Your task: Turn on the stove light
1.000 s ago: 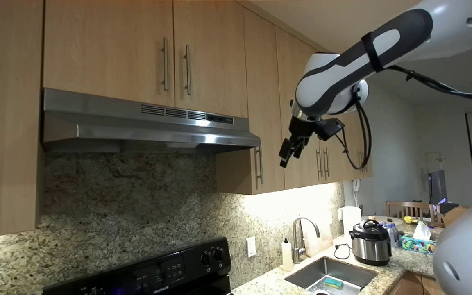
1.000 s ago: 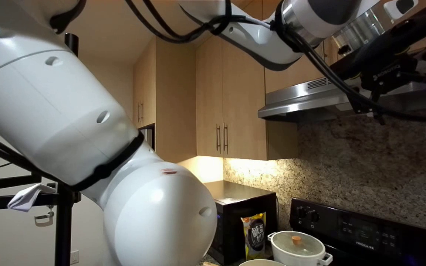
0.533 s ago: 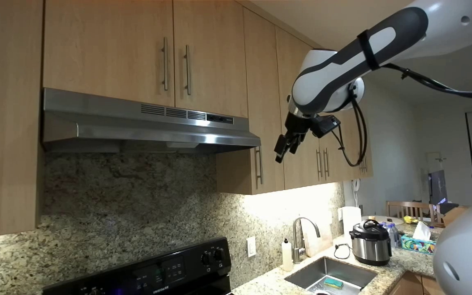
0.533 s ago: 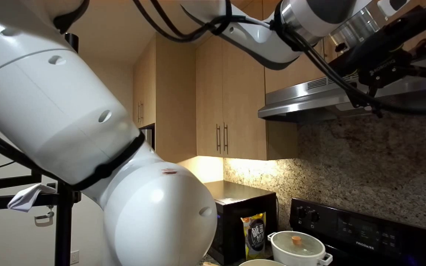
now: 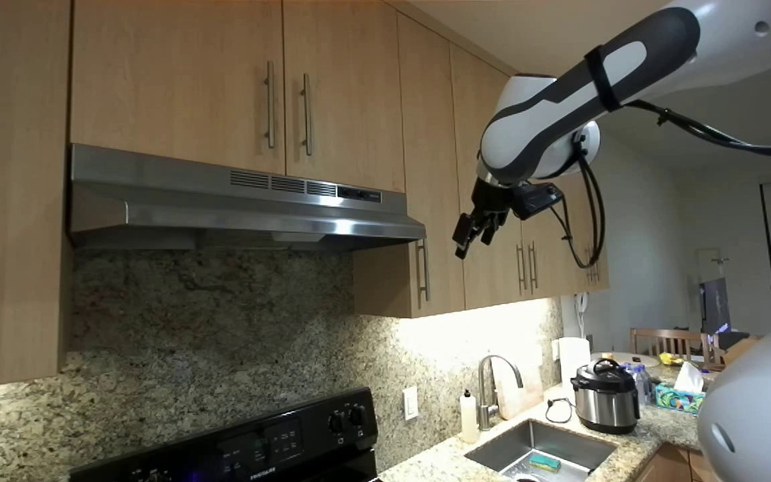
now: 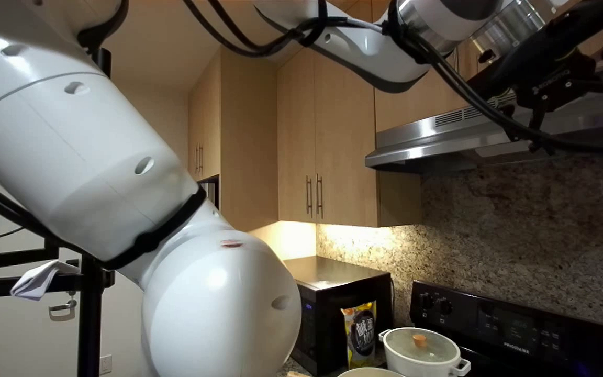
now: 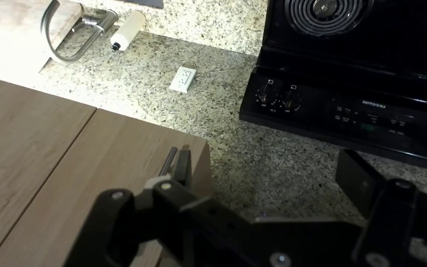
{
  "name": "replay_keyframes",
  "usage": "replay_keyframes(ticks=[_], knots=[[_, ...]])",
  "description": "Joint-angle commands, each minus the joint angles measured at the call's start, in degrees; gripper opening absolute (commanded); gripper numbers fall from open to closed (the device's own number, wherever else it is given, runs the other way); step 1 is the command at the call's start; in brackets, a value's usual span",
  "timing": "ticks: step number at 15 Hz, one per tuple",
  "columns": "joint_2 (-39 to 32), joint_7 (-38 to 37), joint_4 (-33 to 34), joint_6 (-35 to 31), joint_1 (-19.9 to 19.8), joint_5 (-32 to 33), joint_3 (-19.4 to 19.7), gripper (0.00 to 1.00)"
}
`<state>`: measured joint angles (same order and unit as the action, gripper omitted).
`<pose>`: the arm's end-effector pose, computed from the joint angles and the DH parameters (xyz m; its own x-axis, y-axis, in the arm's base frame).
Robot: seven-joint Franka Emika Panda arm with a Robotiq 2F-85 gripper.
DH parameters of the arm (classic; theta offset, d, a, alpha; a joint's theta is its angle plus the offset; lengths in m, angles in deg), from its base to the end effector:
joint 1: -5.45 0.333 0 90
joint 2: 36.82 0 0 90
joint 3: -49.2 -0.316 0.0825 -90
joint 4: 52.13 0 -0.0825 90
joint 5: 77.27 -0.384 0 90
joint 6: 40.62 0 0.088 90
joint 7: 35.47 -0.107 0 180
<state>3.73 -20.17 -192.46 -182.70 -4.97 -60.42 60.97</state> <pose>0.3554 -0.1643 0.6163 0.7930 0.1426 0.5923 -0.0720 -0.9435 0.3234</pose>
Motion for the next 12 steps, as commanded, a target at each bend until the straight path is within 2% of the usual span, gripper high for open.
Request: replay_keyframes(ticks=[1,12], knots=[[-0.7,-2.5,1.7,-1.8,-1.4,1.5,-2.8,1.00],[-4.0,-3.9,7.4,-11.1,-0.1,1.0,-6.4,1.00]])
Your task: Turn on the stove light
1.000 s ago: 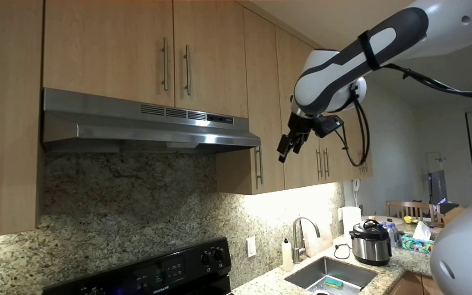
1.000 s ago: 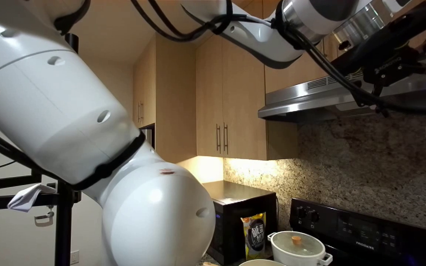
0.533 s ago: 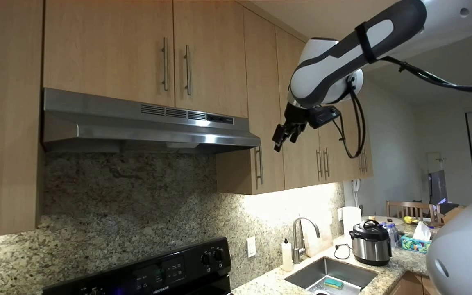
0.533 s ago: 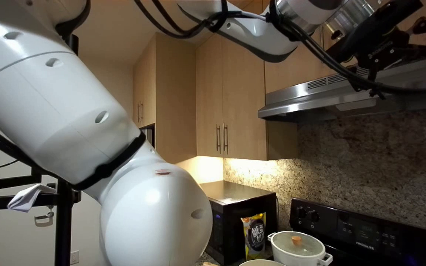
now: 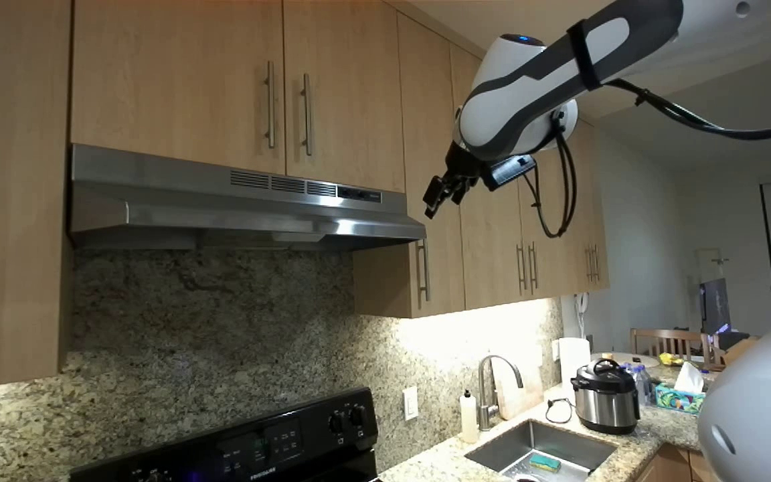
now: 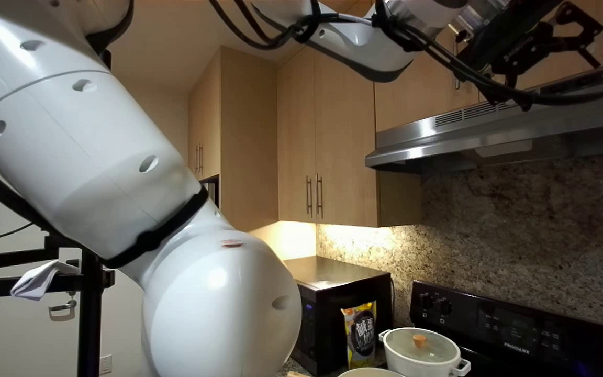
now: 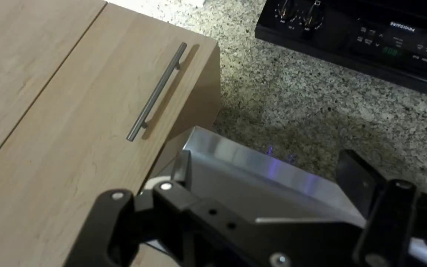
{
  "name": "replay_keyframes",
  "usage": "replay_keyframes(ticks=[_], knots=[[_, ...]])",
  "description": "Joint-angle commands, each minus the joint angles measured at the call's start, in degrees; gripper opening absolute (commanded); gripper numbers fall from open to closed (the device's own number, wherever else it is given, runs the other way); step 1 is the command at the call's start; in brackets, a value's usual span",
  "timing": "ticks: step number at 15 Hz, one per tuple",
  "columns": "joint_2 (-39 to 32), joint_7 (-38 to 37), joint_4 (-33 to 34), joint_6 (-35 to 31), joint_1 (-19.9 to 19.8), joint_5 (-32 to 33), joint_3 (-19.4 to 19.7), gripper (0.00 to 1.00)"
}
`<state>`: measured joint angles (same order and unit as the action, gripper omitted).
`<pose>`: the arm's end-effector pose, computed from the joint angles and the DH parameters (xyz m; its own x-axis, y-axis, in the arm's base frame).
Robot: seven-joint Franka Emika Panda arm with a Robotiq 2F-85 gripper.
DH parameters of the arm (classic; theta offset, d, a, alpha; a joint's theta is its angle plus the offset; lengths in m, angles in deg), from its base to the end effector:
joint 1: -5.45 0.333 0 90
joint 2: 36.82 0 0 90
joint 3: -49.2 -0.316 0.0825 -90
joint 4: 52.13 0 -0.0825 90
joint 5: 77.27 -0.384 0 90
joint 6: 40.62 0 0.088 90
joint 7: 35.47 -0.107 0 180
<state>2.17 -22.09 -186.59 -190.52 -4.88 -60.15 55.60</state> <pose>0.3759 -0.1215 0.6828 0.6490 0.2575 0.7159 -0.0813 -0.9121 0.4018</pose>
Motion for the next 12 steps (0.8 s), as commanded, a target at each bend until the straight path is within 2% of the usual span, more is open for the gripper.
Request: replay_keyframes(ticks=[1,12], knots=[[-3.2,-2.3,2.0,-4.5,0.1,0.4,-1.3,1.00],[-6.1,-5.7,7.5,-16.6,-1.0,0.6,-5.1,1.00]])
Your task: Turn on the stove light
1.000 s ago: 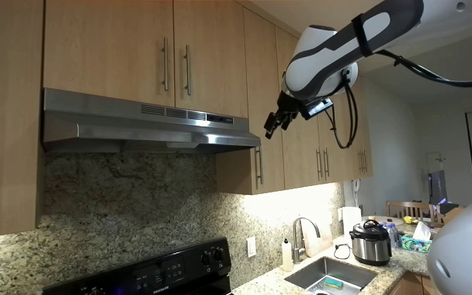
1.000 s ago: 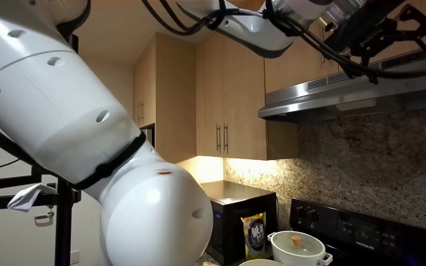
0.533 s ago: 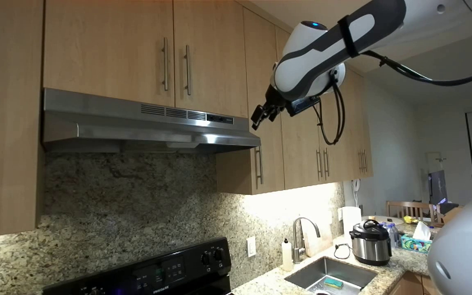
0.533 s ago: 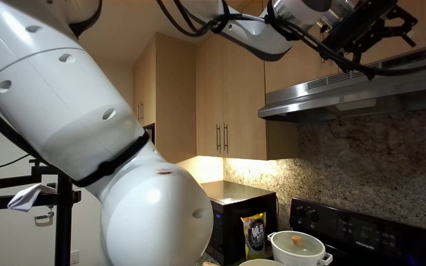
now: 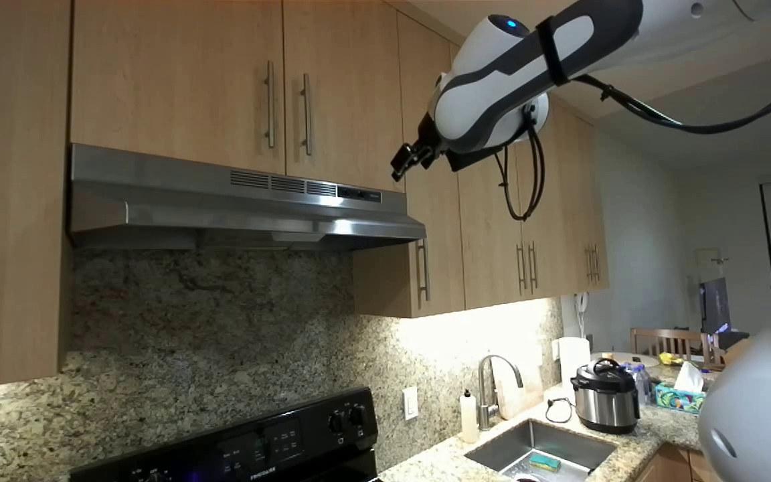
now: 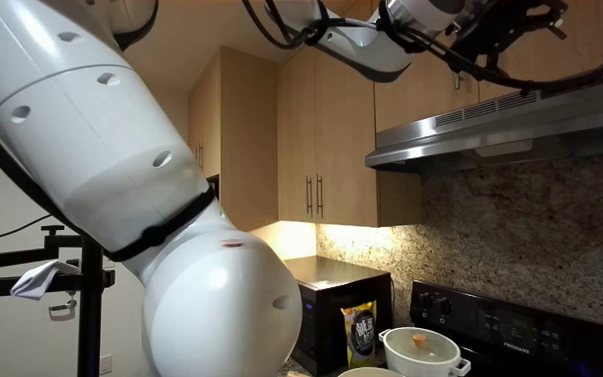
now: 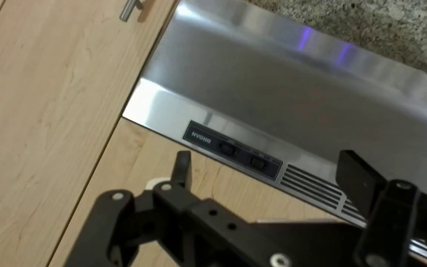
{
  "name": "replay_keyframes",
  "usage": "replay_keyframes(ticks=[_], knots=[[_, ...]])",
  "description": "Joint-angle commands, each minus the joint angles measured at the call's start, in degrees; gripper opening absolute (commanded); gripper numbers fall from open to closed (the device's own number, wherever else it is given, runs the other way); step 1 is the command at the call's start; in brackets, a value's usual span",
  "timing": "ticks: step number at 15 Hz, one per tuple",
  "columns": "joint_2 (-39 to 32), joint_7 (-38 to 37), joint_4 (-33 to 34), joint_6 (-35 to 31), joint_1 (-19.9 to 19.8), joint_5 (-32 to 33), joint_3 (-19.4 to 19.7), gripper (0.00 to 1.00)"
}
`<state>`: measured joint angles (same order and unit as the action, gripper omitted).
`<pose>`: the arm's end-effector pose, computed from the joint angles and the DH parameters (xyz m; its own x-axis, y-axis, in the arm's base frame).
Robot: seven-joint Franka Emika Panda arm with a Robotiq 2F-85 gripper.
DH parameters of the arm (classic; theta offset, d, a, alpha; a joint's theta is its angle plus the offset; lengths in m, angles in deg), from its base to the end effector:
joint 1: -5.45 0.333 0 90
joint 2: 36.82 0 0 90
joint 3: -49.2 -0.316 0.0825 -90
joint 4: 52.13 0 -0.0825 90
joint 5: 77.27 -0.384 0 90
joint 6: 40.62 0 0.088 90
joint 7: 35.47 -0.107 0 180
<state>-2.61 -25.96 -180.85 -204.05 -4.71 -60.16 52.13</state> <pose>0.4025 -0.0854 0.7341 0.4295 0.3263 0.8421 -0.1179 -0.9042 0.4105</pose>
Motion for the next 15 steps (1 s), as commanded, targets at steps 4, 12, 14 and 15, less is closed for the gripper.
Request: replay_keyframes(ticks=[4,12,14,15], knots=[[-5.2,-1.7,5.2,-2.5,0.2,-0.1,-3.1,1.00],[-1.3,-0.6,1.7,-1.0,1.1,-0.4,-1.6,1.00],[-0.1,-1.6,0.0,-2.5,0.1,0.5,-2.6,1.00],[0.7,-3.7,-1.4,-3.6,-1.3,0.9,-4.0,1.00]])
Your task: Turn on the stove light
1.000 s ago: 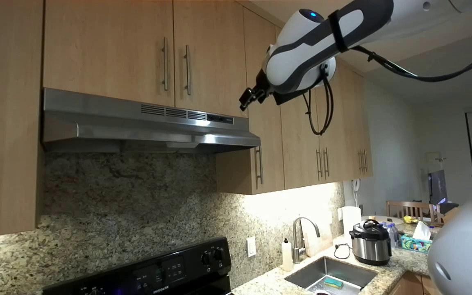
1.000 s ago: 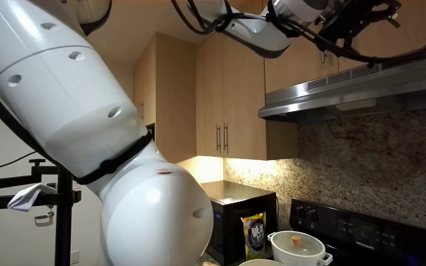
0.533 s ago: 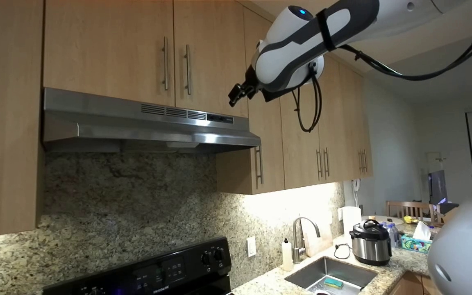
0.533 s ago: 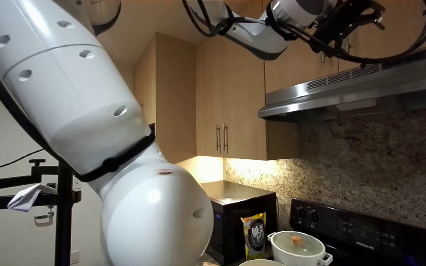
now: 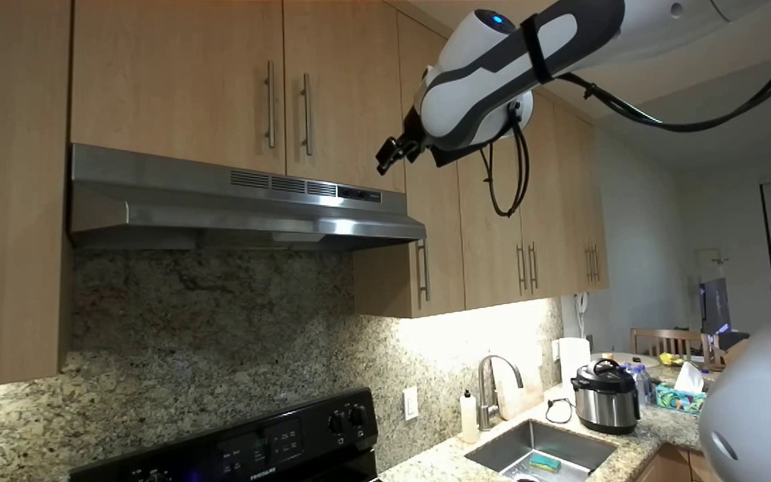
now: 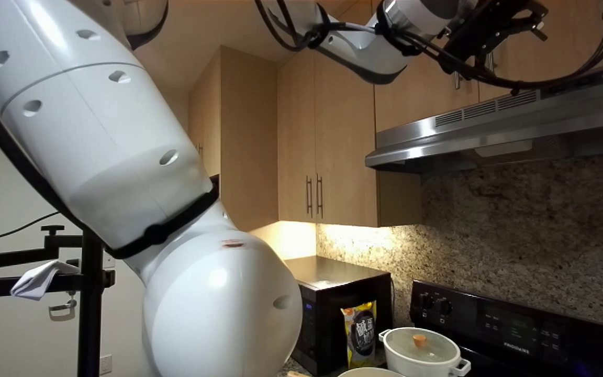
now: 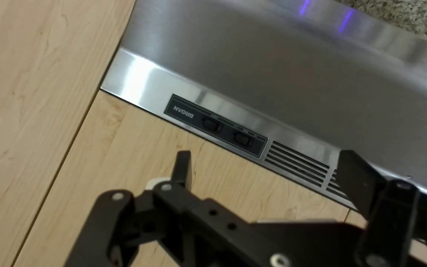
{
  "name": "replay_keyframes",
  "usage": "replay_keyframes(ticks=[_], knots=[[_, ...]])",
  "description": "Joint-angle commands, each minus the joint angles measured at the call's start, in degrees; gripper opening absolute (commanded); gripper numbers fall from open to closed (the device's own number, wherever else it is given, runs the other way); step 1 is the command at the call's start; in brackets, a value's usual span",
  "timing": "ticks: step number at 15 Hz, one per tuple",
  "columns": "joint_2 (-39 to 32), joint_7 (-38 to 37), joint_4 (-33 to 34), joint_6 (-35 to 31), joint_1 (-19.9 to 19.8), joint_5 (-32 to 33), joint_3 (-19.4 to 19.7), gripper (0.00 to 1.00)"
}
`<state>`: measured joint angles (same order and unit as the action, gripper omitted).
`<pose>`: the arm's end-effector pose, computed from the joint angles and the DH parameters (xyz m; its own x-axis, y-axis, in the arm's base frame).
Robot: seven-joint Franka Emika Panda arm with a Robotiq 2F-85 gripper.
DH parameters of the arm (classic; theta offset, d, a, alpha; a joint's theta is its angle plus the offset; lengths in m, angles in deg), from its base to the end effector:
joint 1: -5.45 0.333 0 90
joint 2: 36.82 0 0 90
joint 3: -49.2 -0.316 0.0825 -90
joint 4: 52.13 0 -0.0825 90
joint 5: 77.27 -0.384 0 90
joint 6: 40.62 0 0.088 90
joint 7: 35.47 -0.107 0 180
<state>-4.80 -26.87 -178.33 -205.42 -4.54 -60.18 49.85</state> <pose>0.4169 -0.0631 0.7440 0.3929 0.3523 0.8494 -0.0964 -0.9028 0.4191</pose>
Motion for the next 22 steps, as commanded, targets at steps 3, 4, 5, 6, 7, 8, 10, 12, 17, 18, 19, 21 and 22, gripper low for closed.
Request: replay_keyframes(ticks=[3,4,5,6,7,8,10,12,17,18,19,21,22], knots=[[4.2,-6.0,-6.0,-3.2,-2.4,0.3,-3.7,1.00],[4.2,-6.8,-6.2,-3.2,-2.1,-0.1,-4.0,1.00],[4.2,-7.4,-6.3,-3.1,-2.1,-0.3,-4.3,1.00],[3.8,-7.2,-6.1,-3.0,-1.2,-0.7,-3.9,1.00],[3.5,-6.9,-5.7,-3.0,-0.8,-0.8,-3.6,1.00],[2.9,-6.6,-5.1,-3.3,-0.6,-0.8,-3.3,1.00],[0.8,-4.6,-3.2,-3.3,1.3,-1.6,-1.7,1.00],[-2.2,-1.9,-0.3,-2.4,4.9,-2.9,0.5,1.00],[-9.2,1.2,7.5,-1.2,8.3,-3.5,2.4,1.00],[-10.5,0.8,9.0,-1.5,7.7,-3.1,2.2,1.00],[-11.7,0.7,10.4,-1.4,7.8,-3.4,2.3,1.00],[-13.7,0.6,13.1,-1.6,8.5,-4.2,2.5,1.00],[-14.5,1.0,14.0,-1.6,9.3,-5.2,2.8,1.00]])
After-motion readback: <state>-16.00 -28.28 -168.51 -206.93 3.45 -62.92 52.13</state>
